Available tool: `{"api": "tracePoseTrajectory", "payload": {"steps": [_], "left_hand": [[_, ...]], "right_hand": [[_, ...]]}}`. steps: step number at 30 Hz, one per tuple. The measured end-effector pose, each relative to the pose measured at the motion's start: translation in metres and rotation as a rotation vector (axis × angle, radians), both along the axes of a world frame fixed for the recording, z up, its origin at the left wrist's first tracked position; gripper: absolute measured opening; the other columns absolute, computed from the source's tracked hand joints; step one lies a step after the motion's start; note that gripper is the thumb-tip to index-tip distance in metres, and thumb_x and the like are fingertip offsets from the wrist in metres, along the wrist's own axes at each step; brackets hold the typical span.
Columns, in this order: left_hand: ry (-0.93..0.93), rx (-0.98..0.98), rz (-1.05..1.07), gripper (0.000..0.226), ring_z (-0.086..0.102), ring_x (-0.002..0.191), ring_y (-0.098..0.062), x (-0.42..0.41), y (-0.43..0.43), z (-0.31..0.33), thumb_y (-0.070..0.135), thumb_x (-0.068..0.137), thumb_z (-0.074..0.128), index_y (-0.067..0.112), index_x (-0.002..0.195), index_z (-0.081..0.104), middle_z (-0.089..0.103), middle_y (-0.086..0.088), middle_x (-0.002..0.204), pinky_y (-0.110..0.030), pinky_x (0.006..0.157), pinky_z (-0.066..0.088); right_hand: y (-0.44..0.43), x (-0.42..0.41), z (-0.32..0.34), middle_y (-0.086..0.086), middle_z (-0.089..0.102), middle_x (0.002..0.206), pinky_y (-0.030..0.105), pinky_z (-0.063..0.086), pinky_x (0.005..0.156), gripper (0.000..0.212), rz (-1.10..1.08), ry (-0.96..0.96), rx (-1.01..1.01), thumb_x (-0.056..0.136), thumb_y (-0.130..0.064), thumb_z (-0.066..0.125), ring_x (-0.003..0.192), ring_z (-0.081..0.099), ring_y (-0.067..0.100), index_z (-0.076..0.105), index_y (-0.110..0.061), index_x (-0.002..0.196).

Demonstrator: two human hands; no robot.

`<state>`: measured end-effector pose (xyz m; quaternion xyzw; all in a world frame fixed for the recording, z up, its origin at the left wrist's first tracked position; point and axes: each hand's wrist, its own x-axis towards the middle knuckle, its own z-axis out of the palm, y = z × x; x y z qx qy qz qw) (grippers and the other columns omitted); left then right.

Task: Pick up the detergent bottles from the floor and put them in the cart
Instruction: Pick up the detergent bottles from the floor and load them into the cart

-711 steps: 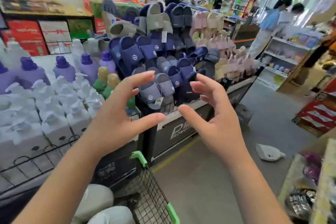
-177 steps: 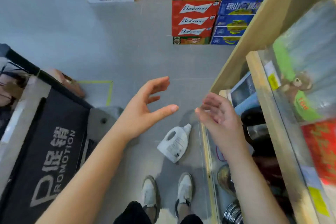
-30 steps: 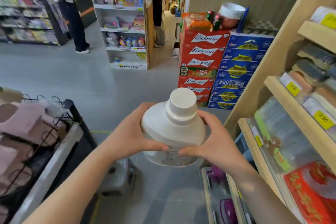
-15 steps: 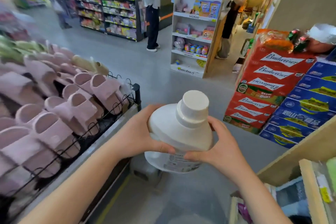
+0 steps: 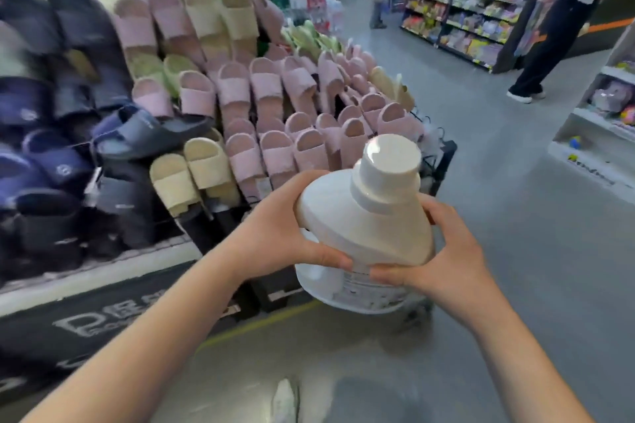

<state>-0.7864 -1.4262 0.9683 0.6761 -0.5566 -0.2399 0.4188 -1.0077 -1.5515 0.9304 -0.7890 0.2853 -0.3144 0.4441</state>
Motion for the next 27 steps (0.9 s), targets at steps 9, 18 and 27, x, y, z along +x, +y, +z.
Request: {"api": "tracePoseTrajectory", "payload": {"steps": [9, 18, 27], "left_hand": [[0.030, 0.014, 0.388, 0.096, 0.058, 0.120, 0.012, 0.051, 0.167, -0.011, 0.027, 0.056, 0.106, 0.052, 0.133, 0.054, 0.063, 0.034, 0.128, -0.008, 0.090, 0.048], [0.073, 0.018, 0.684, 0.099, 0.060, 0.119, 0.012, 0.120, 0.348, -0.028, 0.025, 0.050, 0.107, 0.054, 0.130, 0.057, 0.065, 0.035, 0.126, -0.005, 0.091, 0.047], [0.069, 0.006, 0.877, 0.098, 0.062, 0.121, 0.008, 0.189, 0.524, -0.034, 0.020, 0.050, 0.107, 0.046, 0.133, 0.061, 0.068, 0.028, 0.126, -0.009, 0.096, 0.047]], "right_hand": [[0.092, 0.111, -0.014, -0.026, 0.060, 0.128, 0.024, 0.047, 0.092, 0.095, 0.373, 0.015, 0.006, 0.038, -0.060, 0.095, 0.120, 0.055, -0.005, 0.057, -0.055, 0.126], [0.240, 0.233, -0.021, -0.031, 0.060, 0.122, 0.019, 0.044, 0.086, 0.093, 0.621, 0.062, 0.029, 0.034, -0.062, 0.094, 0.115, 0.054, -0.011, 0.054, -0.065, 0.117], [0.399, 0.348, -0.028, -0.029, 0.062, 0.123, 0.021, 0.046, 0.090, 0.095, 0.818, 0.030, 0.030, 0.034, -0.057, 0.100, 0.116, 0.057, -0.008, 0.056, -0.067, 0.117]]}}
